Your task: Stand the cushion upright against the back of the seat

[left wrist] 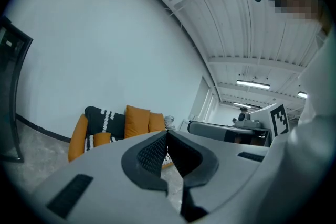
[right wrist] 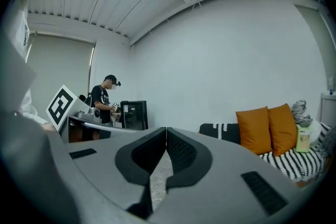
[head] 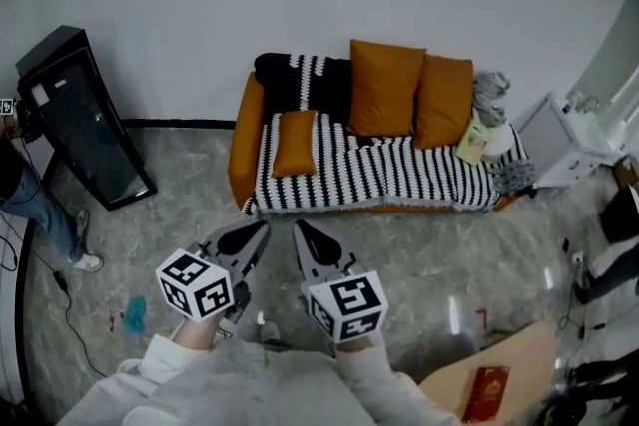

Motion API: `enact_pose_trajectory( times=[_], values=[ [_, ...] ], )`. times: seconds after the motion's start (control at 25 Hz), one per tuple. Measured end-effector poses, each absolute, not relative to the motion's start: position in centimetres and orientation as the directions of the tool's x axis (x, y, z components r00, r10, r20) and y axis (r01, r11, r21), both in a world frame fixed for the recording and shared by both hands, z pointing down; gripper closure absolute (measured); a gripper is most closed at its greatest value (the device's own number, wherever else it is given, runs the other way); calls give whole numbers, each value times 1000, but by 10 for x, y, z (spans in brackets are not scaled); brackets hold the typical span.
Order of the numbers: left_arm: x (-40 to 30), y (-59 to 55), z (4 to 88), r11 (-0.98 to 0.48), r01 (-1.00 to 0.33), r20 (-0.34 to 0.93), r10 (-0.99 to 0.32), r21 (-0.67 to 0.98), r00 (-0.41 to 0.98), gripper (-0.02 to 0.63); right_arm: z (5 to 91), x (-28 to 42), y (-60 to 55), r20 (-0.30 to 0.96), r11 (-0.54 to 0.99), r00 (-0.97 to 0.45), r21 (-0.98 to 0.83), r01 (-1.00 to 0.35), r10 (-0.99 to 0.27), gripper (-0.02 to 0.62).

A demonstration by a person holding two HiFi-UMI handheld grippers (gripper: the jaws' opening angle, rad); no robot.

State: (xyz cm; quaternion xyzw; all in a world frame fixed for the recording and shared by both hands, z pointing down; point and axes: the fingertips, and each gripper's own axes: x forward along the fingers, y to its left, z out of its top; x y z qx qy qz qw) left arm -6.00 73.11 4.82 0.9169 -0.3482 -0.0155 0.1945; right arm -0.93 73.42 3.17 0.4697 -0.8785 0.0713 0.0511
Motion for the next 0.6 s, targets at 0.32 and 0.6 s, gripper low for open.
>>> enact_pose_trajectory(
  times=[0.32, 0.6],
  values=[
    [-67, 668, 59, -692, -612, 138, -612, 384, 778, 598, 43, -15, 678, 212, 512, -518, -87, -855, -829, 583],
    [-64, 617, 65, -678, -624, 145, -624, 389, 768, 598, 49, -4, 625, 202, 489, -499, -98, -867, -843, 583]
  ],
)
